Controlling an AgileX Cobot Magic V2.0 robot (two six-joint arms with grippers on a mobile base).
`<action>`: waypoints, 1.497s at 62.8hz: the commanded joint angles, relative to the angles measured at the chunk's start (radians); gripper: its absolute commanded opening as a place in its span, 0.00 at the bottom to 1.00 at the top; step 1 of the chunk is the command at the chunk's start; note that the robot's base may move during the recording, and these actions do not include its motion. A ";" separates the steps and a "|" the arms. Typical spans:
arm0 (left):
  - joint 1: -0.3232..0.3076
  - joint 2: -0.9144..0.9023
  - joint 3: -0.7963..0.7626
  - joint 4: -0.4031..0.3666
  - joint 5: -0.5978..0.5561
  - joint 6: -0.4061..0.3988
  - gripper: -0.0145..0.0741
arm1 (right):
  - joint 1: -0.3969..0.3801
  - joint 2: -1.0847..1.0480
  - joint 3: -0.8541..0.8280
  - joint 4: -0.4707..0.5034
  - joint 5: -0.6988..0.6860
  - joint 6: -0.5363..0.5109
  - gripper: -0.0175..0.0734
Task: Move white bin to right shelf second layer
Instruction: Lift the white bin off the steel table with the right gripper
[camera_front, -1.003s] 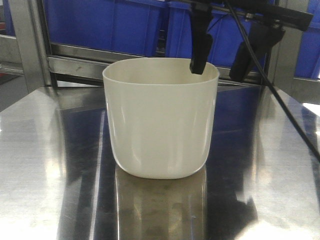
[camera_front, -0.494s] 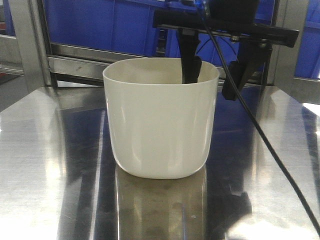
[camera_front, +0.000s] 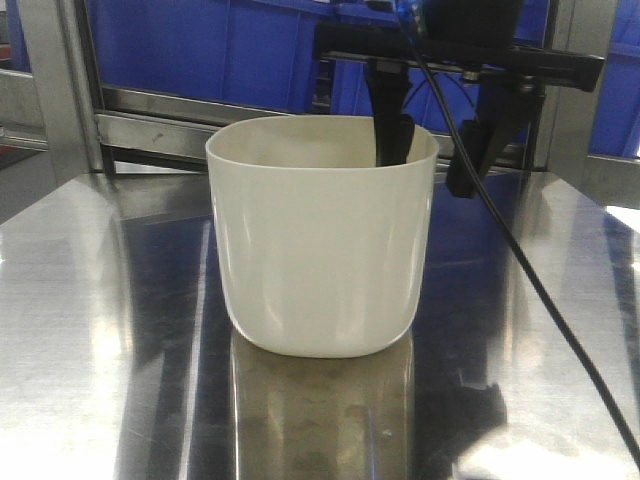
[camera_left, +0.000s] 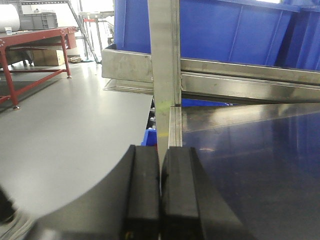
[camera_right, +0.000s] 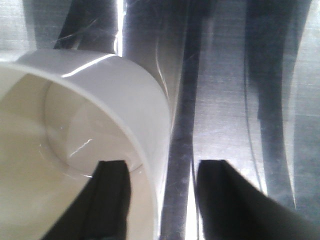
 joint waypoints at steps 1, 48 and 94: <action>-0.008 -0.013 0.037 -0.006 -0.084 -0.003 0.26 | 0.001 -0.049 -0.030 -0.007 -0.010 0.003 0.49; -0.008 -0.013 0.037 -0.006 -0.084 -0.003 0.26 | -0.052 -0.287 0.051 -0.058 -0.070 -0.251 0.25; -0.008 -0.013 0.037 -0.006 -0.084 -0.003 0.26 | -0.577 -0.852 0.614 0.046 -0.524 -0.576 0.25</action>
